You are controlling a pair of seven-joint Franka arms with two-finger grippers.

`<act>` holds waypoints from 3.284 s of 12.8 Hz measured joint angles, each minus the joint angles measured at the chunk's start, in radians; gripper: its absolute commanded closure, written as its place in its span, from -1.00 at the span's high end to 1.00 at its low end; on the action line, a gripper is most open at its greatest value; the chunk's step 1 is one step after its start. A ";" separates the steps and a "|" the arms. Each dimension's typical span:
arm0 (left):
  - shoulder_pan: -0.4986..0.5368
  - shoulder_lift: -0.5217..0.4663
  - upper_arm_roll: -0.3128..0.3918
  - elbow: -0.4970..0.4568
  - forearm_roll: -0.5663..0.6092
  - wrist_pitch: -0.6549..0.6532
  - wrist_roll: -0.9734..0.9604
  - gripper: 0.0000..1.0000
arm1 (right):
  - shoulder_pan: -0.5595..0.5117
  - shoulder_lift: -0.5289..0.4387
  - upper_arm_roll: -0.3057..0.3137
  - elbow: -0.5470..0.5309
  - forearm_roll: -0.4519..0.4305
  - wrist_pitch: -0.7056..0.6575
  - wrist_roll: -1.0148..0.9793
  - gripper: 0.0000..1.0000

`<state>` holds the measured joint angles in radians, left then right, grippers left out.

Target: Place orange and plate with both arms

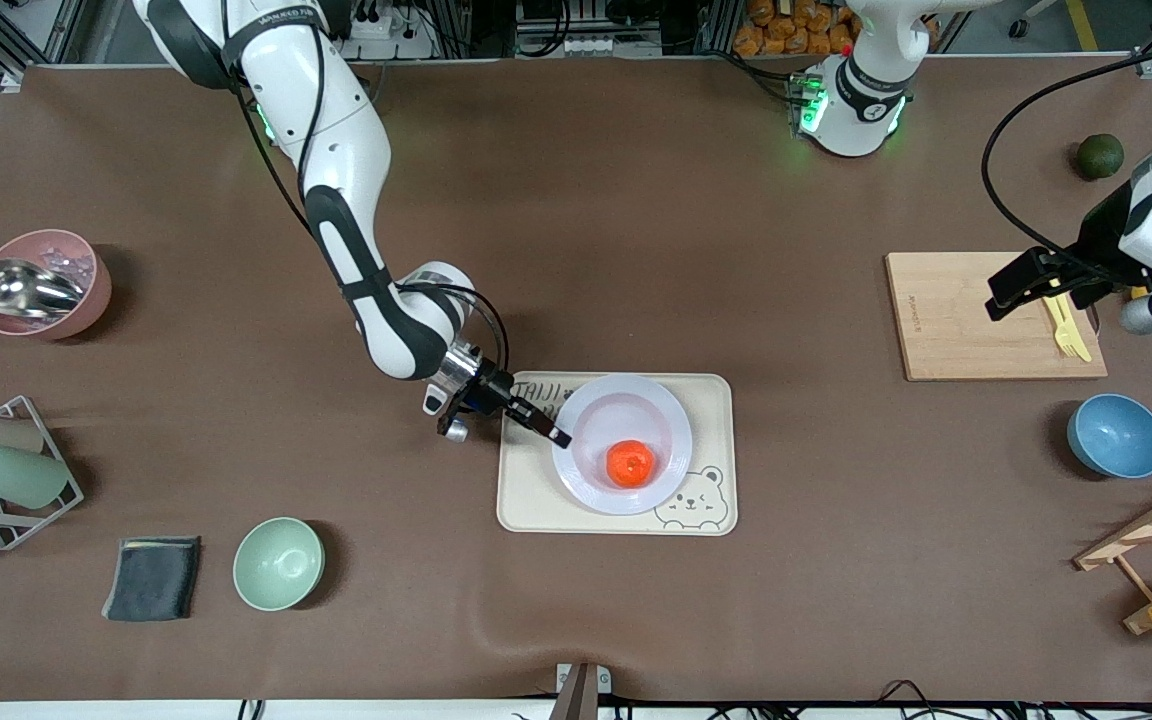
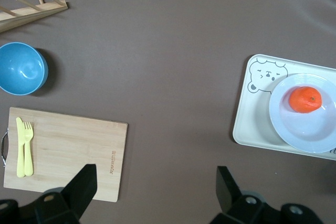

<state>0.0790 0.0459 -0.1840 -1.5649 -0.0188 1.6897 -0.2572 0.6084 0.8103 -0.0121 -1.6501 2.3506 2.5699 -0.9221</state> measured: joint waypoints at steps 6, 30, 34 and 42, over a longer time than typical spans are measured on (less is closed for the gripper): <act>0.000 0.000 0.000 0.000 0.000 0.000 0.000 1.00 | -0.002 0.002 -0.001 0.008 0.000 0.008 0.001 -0.07; 0.001 -0.008 0.000 0.009 0.000 0.007 0.000 1.00 | -0.165 -0.132 -0.076 0.055 -1.349 -0.336 1.220 0.61; 0.000 -0.009 -0.002 0.009 0.000 0.006 0.002 1.00 | -0.192 -0.210 -0.144 0.053 -1.465 -0.540 1.245 1.00; -0.005 -0.025 -0.030 0.010 0.000 -0.002 0.002 1.00 | -0.442 -0.295 -0.221 0.052 -1.633 -0.921 1.024 1.00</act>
<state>0.0742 0.0212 -0.2136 -1.5546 -0.0187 1.6876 -0.2553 0.1660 0.5157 -0.2326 -1.5984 0.7171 1.6491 0.1017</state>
